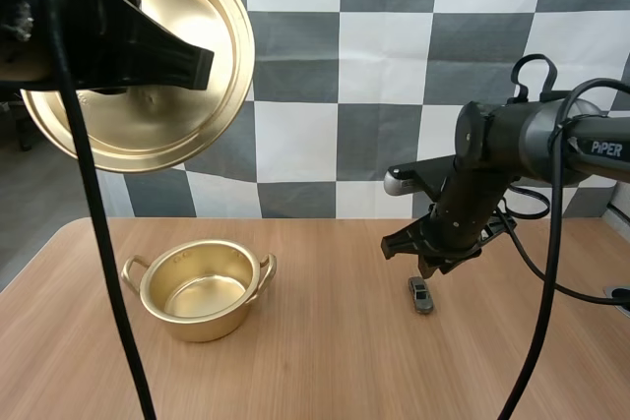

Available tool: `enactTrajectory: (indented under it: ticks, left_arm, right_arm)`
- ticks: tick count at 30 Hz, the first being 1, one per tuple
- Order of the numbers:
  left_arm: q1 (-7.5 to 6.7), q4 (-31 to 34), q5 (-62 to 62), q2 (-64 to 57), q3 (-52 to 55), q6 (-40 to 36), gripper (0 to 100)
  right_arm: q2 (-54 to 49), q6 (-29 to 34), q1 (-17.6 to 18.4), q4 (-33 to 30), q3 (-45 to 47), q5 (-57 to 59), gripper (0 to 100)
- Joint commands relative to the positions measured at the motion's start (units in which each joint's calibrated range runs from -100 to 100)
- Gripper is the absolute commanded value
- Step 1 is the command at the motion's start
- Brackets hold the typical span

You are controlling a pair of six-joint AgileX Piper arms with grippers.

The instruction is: Open the pot, put the car inside, and close it

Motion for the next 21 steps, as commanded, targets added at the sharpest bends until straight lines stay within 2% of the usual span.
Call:
enactTrajectory:
  ticks: [1,6,14,16,21]
  left_arm:
    - [0.00,0.0,0.0,0.0,0.0,-0.1,0]
    - [0.00,0.0,0.0,0.0,0.0,-0.1,0]
    - [0.00,0.0,0.0,0.0,0.0,-0.1,0]
    - [0.00,0.0,0.0,0.0,0.0,-0.1,0]
    - [0.00,0.0,0.0,0.0,0.0,-0.1,0]
  right_arm:
    - [0.0,-1.1,0.0,-1.0,0.0,-1.7,100]
    - [-0.2,-1.1,0.0,-1.7,0.0,-6.5,100]
    - [-0.1,-1.4,0.0,0.2,0.0,-6.5,100]
    - [0.5,-4.9,0.0,2.5,0.0,-6.7,100]
    - [5.0,-14.1,0.0,9.6,0.0,1.4,100]
